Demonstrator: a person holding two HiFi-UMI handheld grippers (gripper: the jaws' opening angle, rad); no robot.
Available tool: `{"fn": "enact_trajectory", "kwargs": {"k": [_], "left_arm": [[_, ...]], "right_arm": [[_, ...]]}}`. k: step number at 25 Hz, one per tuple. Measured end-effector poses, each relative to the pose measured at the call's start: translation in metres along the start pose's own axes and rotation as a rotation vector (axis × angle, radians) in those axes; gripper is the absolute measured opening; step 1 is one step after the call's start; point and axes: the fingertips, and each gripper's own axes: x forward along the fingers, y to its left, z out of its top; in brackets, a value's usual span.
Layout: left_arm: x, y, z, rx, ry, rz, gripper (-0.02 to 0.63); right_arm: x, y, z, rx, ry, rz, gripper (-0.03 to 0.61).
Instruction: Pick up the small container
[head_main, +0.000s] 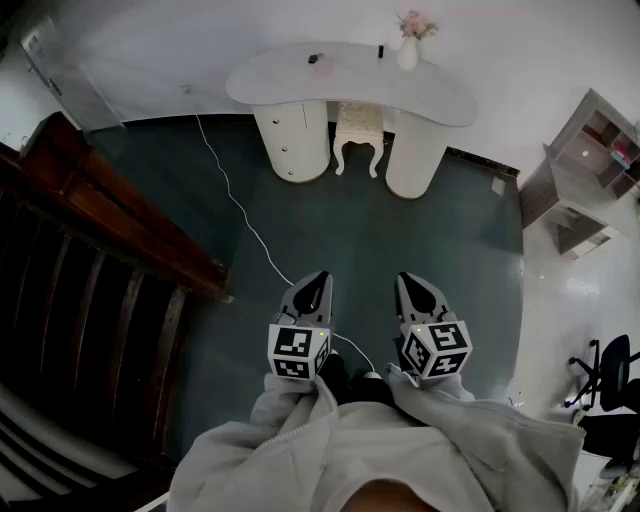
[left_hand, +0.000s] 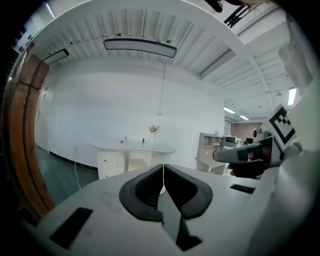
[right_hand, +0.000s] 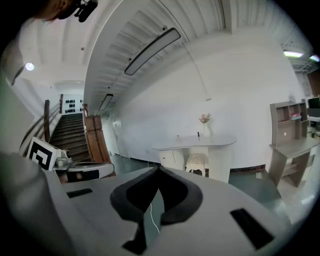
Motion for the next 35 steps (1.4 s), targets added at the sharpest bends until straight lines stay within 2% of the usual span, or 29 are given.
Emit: {"fn": "enact_trajectory", "kwargs": {"k": [6,11,18,28,35], "left_arm": [[-0.014,0.002,-0.003,0.005,-0.003,-0.014,0.017],[-0.022,0.004,-0.006,-0.002,-0.001,-0.016,0.017],[-0.019,0.024,-0.004,-0.006,-0.007,-0.015,0.017],[-0.007,0.055,0.001,0.036,0.002,-0.078,0.017],[-0.009,0.074,-0.015,0.023,0.039,-0.085,0.017]], "right_arm": [[-0.009,0.012,-0.007,0.011,-0.004,-0.007,0.049],[-0.012,0.013,-0.014,0.037,-0.004,-0.046,0.049],[0.001,0.019,-0.014,0.032,0.004,-0.069,0.049],[0.03,0.034,-0.008,0.043,-0.021,-0.112,0.049],[0.037,0.052,-0.018,0.042,-0.02,-0.119,0.049]]}}
